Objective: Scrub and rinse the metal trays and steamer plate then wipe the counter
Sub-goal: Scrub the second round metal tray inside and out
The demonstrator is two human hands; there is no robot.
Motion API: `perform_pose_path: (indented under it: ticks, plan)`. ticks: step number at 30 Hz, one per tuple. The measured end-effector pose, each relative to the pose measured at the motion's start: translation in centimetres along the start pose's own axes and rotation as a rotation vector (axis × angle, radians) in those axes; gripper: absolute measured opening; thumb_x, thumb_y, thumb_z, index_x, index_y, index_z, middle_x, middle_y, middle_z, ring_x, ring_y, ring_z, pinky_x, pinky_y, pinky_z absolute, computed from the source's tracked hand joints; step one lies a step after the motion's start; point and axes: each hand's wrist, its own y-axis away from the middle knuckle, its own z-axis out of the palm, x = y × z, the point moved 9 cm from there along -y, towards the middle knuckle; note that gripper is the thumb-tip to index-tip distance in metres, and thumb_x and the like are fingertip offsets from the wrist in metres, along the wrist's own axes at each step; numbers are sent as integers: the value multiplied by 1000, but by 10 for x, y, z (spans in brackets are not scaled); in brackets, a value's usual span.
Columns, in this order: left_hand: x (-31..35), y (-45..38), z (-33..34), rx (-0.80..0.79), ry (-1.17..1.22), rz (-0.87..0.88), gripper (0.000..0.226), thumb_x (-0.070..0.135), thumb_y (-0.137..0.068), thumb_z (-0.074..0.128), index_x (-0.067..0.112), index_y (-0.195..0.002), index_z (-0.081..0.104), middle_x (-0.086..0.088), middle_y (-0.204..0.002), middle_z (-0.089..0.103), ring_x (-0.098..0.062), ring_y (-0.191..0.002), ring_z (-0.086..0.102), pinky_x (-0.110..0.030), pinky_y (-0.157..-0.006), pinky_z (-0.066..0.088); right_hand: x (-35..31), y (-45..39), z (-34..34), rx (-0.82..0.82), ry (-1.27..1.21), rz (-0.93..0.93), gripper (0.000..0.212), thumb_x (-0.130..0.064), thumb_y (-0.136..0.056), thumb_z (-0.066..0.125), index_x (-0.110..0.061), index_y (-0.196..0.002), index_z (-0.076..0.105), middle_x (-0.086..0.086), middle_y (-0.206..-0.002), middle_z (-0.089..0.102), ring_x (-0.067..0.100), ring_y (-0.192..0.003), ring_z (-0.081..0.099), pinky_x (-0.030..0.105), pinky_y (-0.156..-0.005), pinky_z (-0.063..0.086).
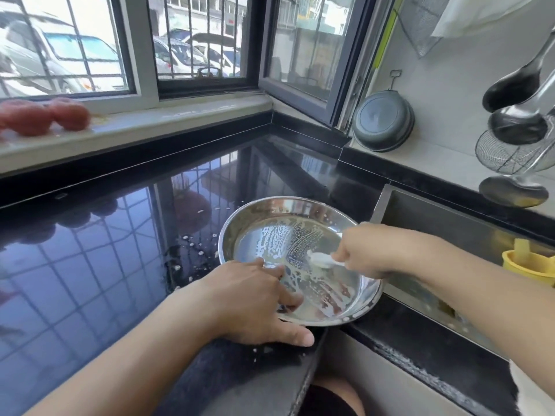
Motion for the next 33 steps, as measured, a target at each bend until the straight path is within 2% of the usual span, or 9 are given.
perform_pose_path:
  ticks: [4, 8, 11, 17, 20, 23, 25, 28, 33]
  plan:
    - [5, 0, 1, 2, -3, 30, 69, 87, -86, 43, 60, -149, 36, 1, -160, 38, -31, -149, 32, -45, -113, 39, 19, -45, -25, 270, -31, 116, 32, -10, -98, 44, -16, -125, 61, 12, -112, 59, 34, -85, 57, 38, -74, 45]
    - [7, 2, -2, 21, 24, 36, 57, 80, -91, 47, 65, -145, 39, 2, -162, 37, -33, -153, 28, -40, -116, 37, -11, -68, -43, 457, 167, -128, 52, -5, -96, 46, -33, -139, 52, 5, -109, 53, 36, -98, 62, 41, -71, 45]
    - [8, 0, -5, 47, 9, 40, 52, 78, -94, 44, 66, -144, 40, 2, -163, 36, -34, -153, 30, -39, -115, 38, -6, -55, -50, 513, 223, -104, 40, -12, -99, 51, -29, -134, 58, 0, -95, 41, 32, -95, 62, 39, -67, 39]
    - [8, -3, -4, 45, 19, 26, 54, 80, -91, 45, 66, -143, 41, -1, -155, 43, -30, -145, 39, -44, -111, 43, 26, 10, 0, 87, 215, 36, 26, -1, -89, 48, -10, -108, 65, 2, -76, 45, 24, -69, 53, 33, -62, 46]
    - [9, -6, -3, 39, 28, 26, 53, 81, -91, 45, 67, -142, 41, 1, -154, 43, -27, -144, 40, -42, -110, 44, 19, 29, 11, -78, 201, 39, 12, -2, -90, 47, -6, -91, 58, 3, -72, 42, 19, -62, 45, 26, -50, 36]
    - [12, -5, -4, 52, 31, 37, 50, 79, -93, 43, 64, -141, 43, 4, -135, 49, -26, -138, 43, -40, -105, 45, 21, 8, -6, 52, 118, 111, 18, -1, -88, 51, -9, -73, 44, 4, -74, 40, 22, -65, 48, 28, -59, 43]
    - [14, -3, -5, 66, 40, 50, 48, 77, -95, 43, 63, -141, 45, 7, -121, 46, -24, -133, 44, -39, -100, 47, 25, -22, -20, 169, 40, 121, 8, -3, -88, 49, -8, -82, 54, 4, -79, 46, 25, -70, 53, 34, -65, 48]
    - [13, -4, -5, 69, 51, 33, 48, 76, -95, 43, 65, -142, 45, 4, -149, 47, -27, -144, 38, -44, -108, 45, 23, -53, -33, 243, -72, 81, 27, -7, -91, 46, -13, -110, 65, 9, -101, 59, 29, -77, 57, 34, -64, 46]
    - [12, -5, -5, 73, 67, 32, 48, 76, -95, 44, 66, -141, 44, 5, -147, 48, -26, -146, 37, -44, -108, 45, 20, -31, -13, 121, 47, 32, 17, -5, -88, 46, -13, -73, 47, 5, -75, 47, 27, -69, 54, 31, -62, 47]
